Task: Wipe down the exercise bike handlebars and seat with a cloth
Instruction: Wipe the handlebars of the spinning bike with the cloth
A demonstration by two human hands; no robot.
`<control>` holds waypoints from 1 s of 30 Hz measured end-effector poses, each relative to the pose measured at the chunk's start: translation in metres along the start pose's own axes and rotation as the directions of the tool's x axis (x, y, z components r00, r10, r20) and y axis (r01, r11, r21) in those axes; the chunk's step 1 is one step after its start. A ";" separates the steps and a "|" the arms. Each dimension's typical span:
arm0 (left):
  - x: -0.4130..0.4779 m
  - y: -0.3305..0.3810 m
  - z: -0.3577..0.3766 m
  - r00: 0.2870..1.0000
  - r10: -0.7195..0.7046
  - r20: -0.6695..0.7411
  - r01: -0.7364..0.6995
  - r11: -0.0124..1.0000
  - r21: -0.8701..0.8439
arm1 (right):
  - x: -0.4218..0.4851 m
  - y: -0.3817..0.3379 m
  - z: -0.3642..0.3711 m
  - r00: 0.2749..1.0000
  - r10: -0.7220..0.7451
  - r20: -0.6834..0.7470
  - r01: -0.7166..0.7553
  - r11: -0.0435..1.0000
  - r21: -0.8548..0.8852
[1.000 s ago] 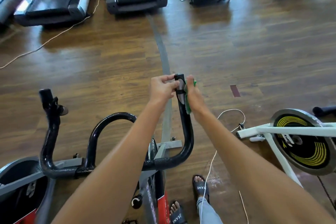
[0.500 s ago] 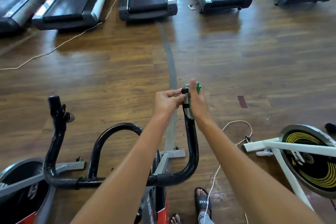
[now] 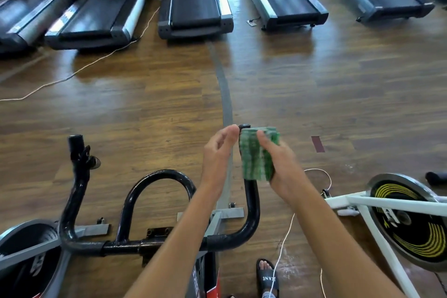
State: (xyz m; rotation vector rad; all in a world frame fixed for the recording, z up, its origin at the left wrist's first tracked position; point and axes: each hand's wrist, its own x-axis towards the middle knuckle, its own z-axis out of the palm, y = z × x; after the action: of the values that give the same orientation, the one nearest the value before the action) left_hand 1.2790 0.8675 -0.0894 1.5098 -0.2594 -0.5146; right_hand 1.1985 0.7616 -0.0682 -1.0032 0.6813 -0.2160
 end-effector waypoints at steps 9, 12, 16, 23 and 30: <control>-0.038 -0.003 -0.025 0.896 -0.240 0.374 0.403 0.793 -0.457 | -0.028 0.019 0.020 0.996 -0.082 0.037 0.086 0.989 -0.121; -0.027 -0.003 -0.035 0.956 -0.229 0.185 0.287 0.864 -0.413 | -0.013 0.008 0.008 0.970 -0.242 -0.029 0.201 0.863 -0.463; 0.005 -0.012 -0.021 0.960 -0.220 -0.171 0.207 0.974 -0.091 | 0.040 -0.017 0.000 0.924 -0.378 -0.055 0.255 0.717 -0.649; 0.066 0.007 0.042 0.998 0.033 0.062 -0.052 0.940 0.338 | 0.080 -0.002 -0.017 0.972 -0.204 -0.114 0.103 0.812 -0.574; 0.098 -0.003 0.037 0.973 0.093 0.213 -0.221 0.656 0.722 | 0.074 0.015 -0.028 0.993 -0.119 -0.019 0.098 0.892 -0.441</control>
State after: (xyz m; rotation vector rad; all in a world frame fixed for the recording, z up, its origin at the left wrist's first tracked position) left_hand 1.3456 0.7881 -0.1053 2.2252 -0.8012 -0.3986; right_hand 1.2367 0.7156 -0.1217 -1.4781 0.7327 -0.1860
